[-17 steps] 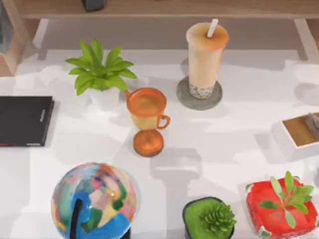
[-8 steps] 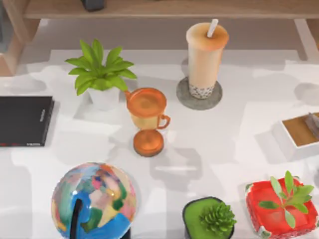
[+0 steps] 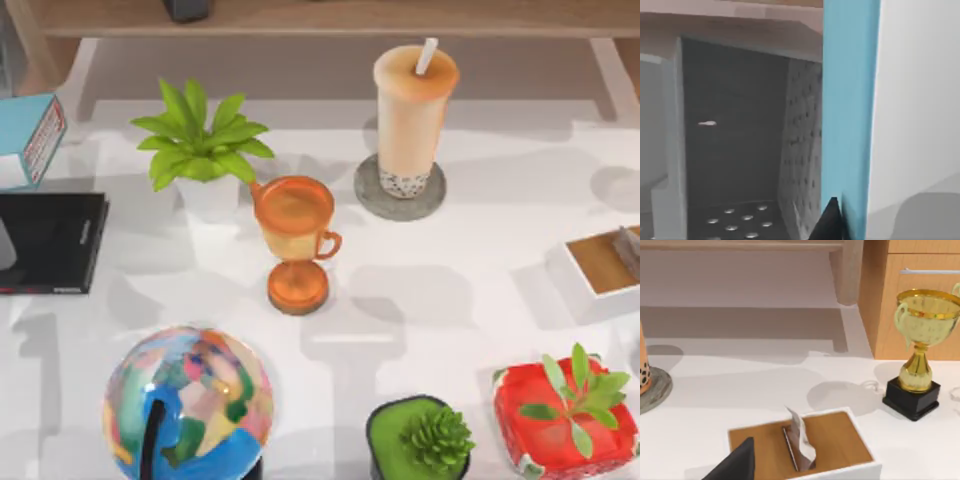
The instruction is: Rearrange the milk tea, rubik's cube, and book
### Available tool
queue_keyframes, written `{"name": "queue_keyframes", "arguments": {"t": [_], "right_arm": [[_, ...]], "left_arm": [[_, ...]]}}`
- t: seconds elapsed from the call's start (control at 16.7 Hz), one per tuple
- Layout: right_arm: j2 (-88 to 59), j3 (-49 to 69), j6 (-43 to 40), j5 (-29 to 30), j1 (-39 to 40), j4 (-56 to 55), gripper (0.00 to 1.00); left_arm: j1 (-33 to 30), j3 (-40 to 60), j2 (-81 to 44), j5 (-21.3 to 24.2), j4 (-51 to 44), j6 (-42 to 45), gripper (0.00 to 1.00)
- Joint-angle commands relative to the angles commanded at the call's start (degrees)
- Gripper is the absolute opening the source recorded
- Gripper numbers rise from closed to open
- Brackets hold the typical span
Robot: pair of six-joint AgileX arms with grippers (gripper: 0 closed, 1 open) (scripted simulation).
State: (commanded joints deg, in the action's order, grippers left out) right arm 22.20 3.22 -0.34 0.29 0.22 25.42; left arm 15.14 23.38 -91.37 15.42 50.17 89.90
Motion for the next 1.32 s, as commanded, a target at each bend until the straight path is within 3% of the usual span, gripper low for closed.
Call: {"name": "queue_keyframes", "arguments": {"t": [0.3,1.08,1.32], "right_arm": [[0.0,0.0,0.0,0.0,0.0,0.0,1.0],[0.0,0.0,0.0,0.0,0.0,0.0,1.0],[0.0,0.0,0.0,0.0,0.0,0.0,1.0]], "left_arm": [[-1.4,-2.8,-5.2,-1.0,-5.4,9.1,0.0],[-1.7,-1.9,-6.7,-1.2,-4.8,9.0,0.0],[-1.7,-1.9,-6.7,-1.2,-4.8,9.0,0.3]]}}
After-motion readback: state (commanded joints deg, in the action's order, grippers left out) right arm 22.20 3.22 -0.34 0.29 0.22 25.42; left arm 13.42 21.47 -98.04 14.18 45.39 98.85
